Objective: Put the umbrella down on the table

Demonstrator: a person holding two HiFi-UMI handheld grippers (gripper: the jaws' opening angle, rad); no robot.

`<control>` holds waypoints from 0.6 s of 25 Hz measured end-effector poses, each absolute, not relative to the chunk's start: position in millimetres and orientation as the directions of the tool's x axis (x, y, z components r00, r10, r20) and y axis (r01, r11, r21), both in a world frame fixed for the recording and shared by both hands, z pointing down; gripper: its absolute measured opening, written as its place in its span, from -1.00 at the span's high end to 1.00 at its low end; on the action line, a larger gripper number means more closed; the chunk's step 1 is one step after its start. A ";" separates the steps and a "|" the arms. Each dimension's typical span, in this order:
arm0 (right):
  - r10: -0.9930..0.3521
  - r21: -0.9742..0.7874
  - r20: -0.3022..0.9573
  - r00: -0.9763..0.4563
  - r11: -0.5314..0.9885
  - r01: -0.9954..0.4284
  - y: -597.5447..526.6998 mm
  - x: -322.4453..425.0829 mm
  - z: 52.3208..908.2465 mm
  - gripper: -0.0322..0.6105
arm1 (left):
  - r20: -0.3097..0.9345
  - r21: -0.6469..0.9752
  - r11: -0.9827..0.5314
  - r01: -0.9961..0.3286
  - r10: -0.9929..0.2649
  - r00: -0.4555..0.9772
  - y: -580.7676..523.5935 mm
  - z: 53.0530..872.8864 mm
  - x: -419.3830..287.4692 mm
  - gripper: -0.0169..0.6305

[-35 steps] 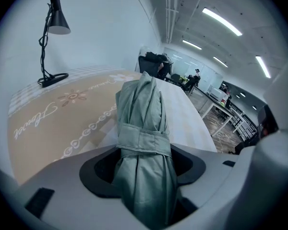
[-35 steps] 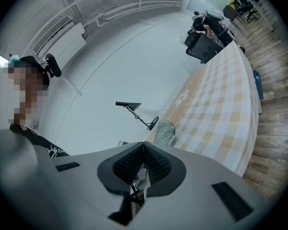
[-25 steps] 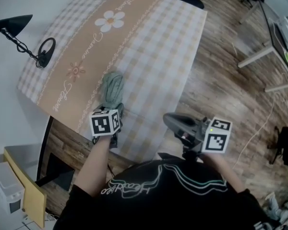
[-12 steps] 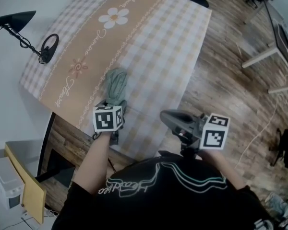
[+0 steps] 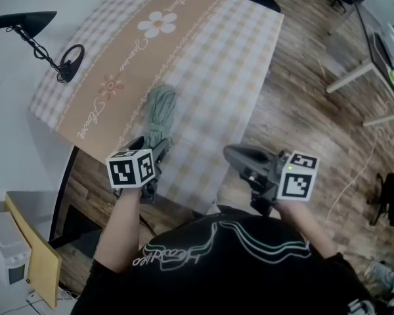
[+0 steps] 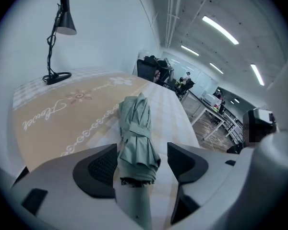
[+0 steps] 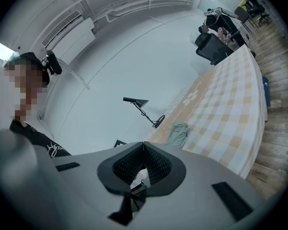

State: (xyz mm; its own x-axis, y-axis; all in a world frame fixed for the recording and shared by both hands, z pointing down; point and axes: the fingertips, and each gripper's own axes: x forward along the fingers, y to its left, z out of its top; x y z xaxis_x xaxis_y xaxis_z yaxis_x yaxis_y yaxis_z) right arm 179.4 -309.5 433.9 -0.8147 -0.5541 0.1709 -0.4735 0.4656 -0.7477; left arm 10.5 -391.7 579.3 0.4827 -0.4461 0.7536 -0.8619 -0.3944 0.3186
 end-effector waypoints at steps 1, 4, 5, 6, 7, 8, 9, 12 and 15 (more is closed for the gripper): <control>-0.560 -0.742 0.168 -0.812 0.470 -0.478 -304.8 178.6 430.4 0.86 | 0.740 0.332 -0.396 -0.856 -0.453 0.496 -385.7 570.2 9.7 -0.01; -0.579 -0.735 0.139 -0.804 0.483 -0.475 -291.6 171.7 418.2 0.86 | 0.701 0.358 -0.420 -0.834 -0.469 0.537 -366.8 540.6 6.9 -0.01; -0.581 -0.734 0.132 -0.803 0.488 -0.473 -286.0 167.6 414.6 0.86 | 0.687 0.364 -0.432 -0.825 -0.474 0.551 -359.2 529.6 5.7 -0.01; -0.581 -0.731 0.127 -0.804 0.494 -0.472 -279.8 162.8 411.1 0.86 | 0.671 0.373 -0.444 -0.815 -0.477 0.567 -350.4 517.7 5.1 0.00; -0.579 -0.726 0.124 -0.806 0.501 -0.471 -273.2 157.7 407.4 0.86 | 0.652 0.384 -0.459 -0.801 -0.479 0.587 -340.7 505.1 5.2 0.00; -0.578 -0.721 0.121 -0.807 0.508 -0.471 -266.4 152.7 403.3 0.86 | 0.631 0.394 -0.475 -0.787 -0.482 0.607 -330.6 492.0 5.6 0.00; -0.578 -0.716 0.116 -0.808 0.515 -0.472 -259.3 148.1 398.9 0.86 | 0.609 0.401 -0.492 -0.772 -0.486 0.626 -320.4 478.9 5.8 0.00; -0.584 -0.700 0.089 -0.807 0.540 -0.468 -236.6 136.4 383.5 0.86 | 0.535 0.411 -0.561 -0.719 -0.490 0.688 -289.0 441.7 7.4 0.13; -0.592 -0.670 0.073 -0.803 0.567 -0.479 -213.0 127.9 369.3 0.86 | 0.451 0.432 -0.634 -0.642 -0.464 0.762 -254.7 410.4 10.9 0.34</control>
State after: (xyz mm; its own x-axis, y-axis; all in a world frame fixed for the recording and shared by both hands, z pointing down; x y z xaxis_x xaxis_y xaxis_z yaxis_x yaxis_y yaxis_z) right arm 127.9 -213.0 369.3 -0.8028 -0.5918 0.0734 -0.4794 0.5672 -0.6696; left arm 10.9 -254.7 410.4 0.7622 -0.4641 0.4512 -0.6416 -0.6341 0.4317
